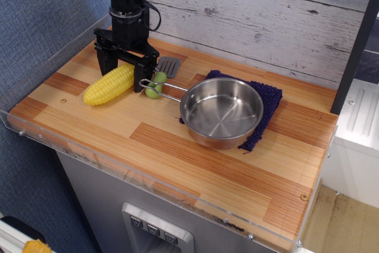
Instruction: Move the corn to the left side of the shelf.
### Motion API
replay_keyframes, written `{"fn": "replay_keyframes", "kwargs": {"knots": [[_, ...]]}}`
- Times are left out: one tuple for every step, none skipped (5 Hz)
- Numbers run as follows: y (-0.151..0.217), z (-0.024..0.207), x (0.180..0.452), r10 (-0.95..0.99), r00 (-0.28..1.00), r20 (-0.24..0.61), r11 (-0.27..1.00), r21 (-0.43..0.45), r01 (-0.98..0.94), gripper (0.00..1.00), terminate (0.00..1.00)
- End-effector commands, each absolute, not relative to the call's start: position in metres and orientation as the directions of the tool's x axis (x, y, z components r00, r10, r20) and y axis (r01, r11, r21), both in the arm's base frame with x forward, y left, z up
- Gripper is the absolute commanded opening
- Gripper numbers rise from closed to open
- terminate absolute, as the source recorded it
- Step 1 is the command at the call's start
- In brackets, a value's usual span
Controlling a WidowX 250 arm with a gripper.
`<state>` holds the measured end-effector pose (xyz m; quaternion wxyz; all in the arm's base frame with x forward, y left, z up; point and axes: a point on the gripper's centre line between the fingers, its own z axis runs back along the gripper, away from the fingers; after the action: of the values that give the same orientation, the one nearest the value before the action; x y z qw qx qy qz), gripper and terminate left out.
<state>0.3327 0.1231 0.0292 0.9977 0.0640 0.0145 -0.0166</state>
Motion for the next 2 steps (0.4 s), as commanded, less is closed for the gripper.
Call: {"fn": "replay_keyframes", "kwargs": {"knots": [[0.101,0.149,0.314,-0.058,0.966,0.252,0.969,0.245,-0.006,1.00,0.00],[0.089,0.175,0.312,-0.054,0.956,0.289,0.970,0.244,-0.019,1.00,0.00]]}}
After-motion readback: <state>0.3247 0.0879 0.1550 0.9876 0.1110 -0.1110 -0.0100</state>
